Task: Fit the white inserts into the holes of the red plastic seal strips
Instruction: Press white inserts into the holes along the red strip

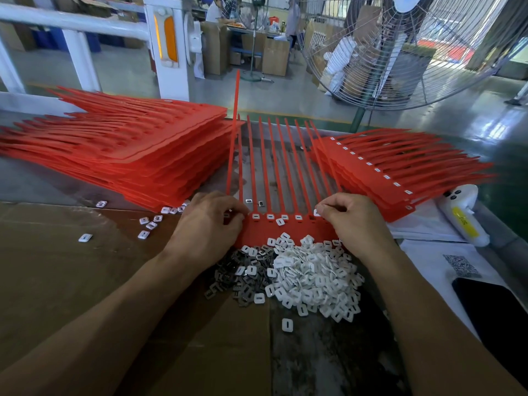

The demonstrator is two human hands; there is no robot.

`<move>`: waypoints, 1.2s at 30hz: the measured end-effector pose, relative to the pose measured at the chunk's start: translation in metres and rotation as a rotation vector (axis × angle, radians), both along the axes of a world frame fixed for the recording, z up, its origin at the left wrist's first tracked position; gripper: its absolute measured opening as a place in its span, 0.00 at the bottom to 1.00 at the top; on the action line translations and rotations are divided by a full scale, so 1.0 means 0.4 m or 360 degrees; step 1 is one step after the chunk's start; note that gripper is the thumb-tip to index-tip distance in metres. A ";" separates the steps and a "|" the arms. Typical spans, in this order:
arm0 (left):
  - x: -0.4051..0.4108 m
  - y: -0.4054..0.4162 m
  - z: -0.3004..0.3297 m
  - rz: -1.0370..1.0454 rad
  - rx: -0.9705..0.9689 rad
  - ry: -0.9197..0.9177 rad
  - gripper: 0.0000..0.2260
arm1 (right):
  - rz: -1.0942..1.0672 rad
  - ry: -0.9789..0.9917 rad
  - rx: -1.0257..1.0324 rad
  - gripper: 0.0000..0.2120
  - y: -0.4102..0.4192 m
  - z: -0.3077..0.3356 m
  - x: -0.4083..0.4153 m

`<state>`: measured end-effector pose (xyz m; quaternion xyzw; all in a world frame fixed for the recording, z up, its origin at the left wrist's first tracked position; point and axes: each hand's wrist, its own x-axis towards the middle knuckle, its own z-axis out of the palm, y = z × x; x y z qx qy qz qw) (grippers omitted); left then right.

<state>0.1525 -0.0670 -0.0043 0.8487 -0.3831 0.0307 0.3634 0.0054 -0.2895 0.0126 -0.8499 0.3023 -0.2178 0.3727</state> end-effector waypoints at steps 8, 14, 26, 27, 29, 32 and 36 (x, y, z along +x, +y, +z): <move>-0.003 -0.001 0.002 0.0010 -0.0014 -0.0008 0.08 | 0.0015 0.0079 -0.0108 0.05 0.011 0.001 0.009; -0.002 -0.001 0.001 0.0006 -0.0010 0.0007 0.08 | -0.0028 0.0016 -0.0144 0.05 0.019 -0.006 0.016; -0.003 0.001 0.003 0.0001 0.0015 0.0017 0.08 | 0.0048 0.0297 -0.0605 0.12 0.039 0.015 -0.009; -0.003 0.002 0.003 0.0002 0.0011 0.0020 0.08 | 0.0062 0.0289 -0.0605 0.13 0.039 0.017 -0.012; -0.003 0.002 0.003 0.0005 0.0008 0.0020 0.08 | 0.0098 0.0274 -0.0601 0.14 0.037 0.017 -0.015; -0.001 0.001 0.002 0.0005 0.0010 0.0026 0.08 | 0.0137 0.0313 -0.0625 0.14 0.032 0.012 -0.016; 0.001 0.002 -0.001 0.0012 0.0019 0.0030 0.08 | 0.0222 0.0413 -0.0741 0.16 0.034 0.015 -0.015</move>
